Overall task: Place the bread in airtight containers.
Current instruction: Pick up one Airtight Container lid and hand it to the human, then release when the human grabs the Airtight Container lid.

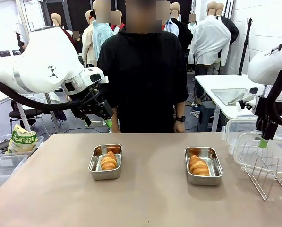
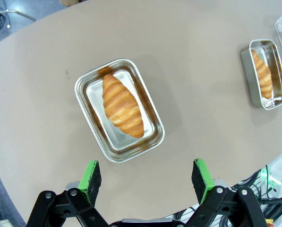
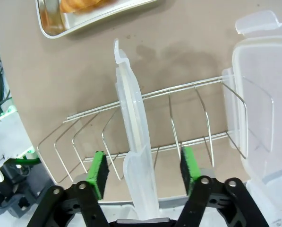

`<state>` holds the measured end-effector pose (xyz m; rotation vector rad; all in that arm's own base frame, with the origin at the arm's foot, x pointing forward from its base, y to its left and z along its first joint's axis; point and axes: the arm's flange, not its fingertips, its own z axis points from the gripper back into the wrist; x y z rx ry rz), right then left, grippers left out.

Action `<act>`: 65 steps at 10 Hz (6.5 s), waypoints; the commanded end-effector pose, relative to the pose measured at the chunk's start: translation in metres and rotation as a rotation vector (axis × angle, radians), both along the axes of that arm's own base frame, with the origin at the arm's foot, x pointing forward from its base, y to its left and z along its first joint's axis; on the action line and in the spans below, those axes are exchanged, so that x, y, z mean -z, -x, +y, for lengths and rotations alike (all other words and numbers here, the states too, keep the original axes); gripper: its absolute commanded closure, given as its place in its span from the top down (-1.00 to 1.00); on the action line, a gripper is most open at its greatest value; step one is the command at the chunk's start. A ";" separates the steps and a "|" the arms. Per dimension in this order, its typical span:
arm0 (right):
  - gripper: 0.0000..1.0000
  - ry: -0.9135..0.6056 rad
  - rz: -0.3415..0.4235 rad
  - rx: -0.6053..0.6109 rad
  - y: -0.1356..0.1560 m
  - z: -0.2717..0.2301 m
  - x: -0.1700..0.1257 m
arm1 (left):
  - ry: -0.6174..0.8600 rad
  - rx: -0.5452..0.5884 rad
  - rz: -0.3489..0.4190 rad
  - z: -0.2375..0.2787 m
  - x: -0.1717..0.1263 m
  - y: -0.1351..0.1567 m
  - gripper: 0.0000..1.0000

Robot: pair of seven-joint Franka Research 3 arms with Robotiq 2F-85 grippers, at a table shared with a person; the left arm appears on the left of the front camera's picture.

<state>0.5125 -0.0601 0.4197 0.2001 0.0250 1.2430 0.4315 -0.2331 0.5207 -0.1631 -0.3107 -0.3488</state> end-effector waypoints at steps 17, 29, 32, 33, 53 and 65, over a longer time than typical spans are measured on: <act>-1.00 0.077 -0.036 -0.056 0.035 0.025 -0.140 | 0.000 -0.002 -0.002 0.001 -0.001 0.001 1.00; -1.00 0.028 -0.670 -0.645 -0.035 0.217 -0.252 | 0.000 -0.002 -0.002 0.001 -0.001 0.001 1.00; -1.00 0.064 -0.685 -0.618 -0.035 0.224 -0.265 | 0.000 -0.002 -0.002 0.001 -0.001 0.001 1.00; -1.00 0.064 -0.685 -0.618 -0.035 0.224 -0.265 | 0.000 -0.002 -0.002 0.001 -0.001 0.001 1.00; -1.00 0.064 -0.685 -0.618 -0.035 0.224 -0.265 | 0.000 -0.002 -0.002 0.001 -0.001 0.001 1.00; 1.00 0.057 -0.680 -0.612 -0.036 0.222 -0.265 | 0.000 -0.002 -0.002 0.001 -0.001 0.001 1.00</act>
